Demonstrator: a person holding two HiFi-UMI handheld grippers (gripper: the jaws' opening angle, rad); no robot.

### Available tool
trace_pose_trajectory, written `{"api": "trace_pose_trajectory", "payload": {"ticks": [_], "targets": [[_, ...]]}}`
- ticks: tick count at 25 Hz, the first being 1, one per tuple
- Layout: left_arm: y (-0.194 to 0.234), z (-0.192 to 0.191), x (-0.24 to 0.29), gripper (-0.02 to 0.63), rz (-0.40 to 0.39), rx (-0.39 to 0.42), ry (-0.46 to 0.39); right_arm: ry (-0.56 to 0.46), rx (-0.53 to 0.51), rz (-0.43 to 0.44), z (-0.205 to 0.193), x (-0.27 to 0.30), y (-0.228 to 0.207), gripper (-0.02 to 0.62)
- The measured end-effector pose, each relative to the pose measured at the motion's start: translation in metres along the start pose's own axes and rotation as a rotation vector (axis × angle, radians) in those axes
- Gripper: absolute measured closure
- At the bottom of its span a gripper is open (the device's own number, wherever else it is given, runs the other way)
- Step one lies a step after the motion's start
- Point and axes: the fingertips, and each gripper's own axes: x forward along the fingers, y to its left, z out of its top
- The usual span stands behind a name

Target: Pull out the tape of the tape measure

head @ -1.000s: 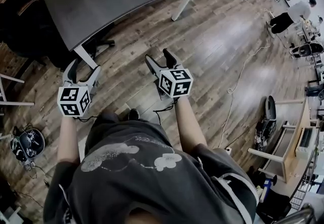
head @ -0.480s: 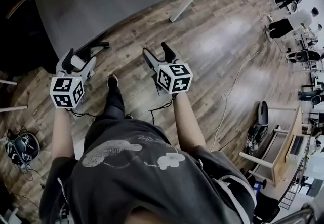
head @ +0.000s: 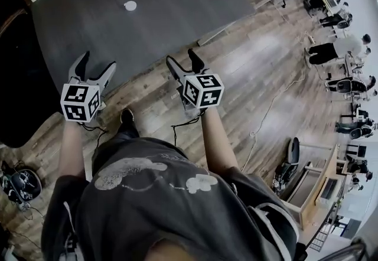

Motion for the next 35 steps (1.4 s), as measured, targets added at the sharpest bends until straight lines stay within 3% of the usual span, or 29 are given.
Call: {"api": "trace_pose_trajectory", "payload": {"ticks": [5, 15, 22, 35], "targets": [[0.043, 0.020, 0.031, 0.224, 0.010, -0.009, -0.008, 0.020, -0.020, 0.027, 0.031, 0.062, -0.002, 0.275], [0.089, 0.018, 0.048, 0.224, 0.076, -0.047, 0.006, 0.119, -0.077, 0.142, 0.035, 0.134, 0.004, 0.276], [0.107, 0.004, 0.063, 0.224, 0.167, -0.104, 0.044, 0.192, -0.163, 0.240, 0.030, 0.191, -0.005, 0.276], [0.120, 0.009, 0.107, 0.224, 0.368, -0.216, 0.097, 0.335, -0.350, 0.503, 0.032, 0.290, -0.021, 0.276]]}}
